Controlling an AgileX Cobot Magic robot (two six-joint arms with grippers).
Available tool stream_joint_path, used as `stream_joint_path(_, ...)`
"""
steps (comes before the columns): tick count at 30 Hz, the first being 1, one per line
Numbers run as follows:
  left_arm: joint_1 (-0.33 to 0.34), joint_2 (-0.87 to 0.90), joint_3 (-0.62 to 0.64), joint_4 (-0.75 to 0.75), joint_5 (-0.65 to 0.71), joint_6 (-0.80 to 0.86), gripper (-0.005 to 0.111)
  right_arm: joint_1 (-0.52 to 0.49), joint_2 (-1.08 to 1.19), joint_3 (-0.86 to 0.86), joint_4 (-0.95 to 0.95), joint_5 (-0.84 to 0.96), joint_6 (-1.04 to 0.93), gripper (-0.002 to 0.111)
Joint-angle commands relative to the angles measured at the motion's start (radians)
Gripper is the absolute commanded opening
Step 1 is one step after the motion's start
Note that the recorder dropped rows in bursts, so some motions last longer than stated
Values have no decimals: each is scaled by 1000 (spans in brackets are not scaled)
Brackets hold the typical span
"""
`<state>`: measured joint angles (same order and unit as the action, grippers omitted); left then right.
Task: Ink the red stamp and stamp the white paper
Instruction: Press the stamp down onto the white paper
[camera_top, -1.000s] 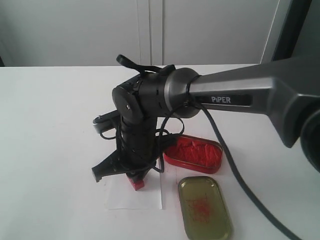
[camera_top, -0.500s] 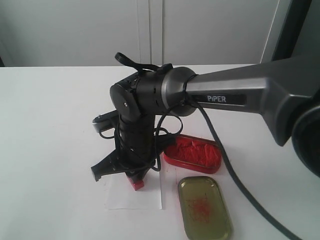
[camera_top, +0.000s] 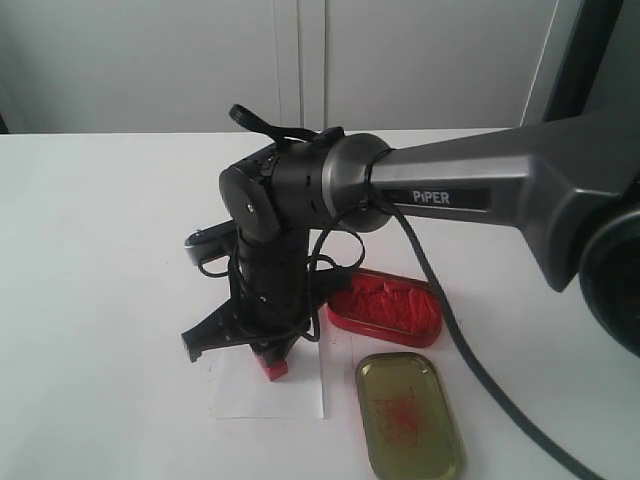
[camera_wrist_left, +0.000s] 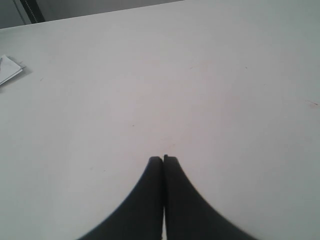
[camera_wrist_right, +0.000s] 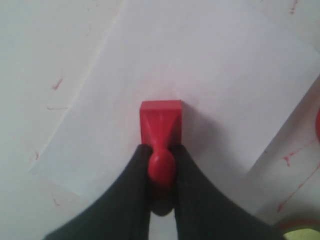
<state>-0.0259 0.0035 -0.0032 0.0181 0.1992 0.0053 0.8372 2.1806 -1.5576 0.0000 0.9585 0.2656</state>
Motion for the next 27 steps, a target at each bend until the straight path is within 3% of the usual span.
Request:
stream_joint_path(1,2,-3,3,-1,-3,3,0,0,147,54,-9,-41,-8,0)
stream_joint_path(27,2,-3,3,-1,-3,3,0,0,110,52,-19,-19,1,0)
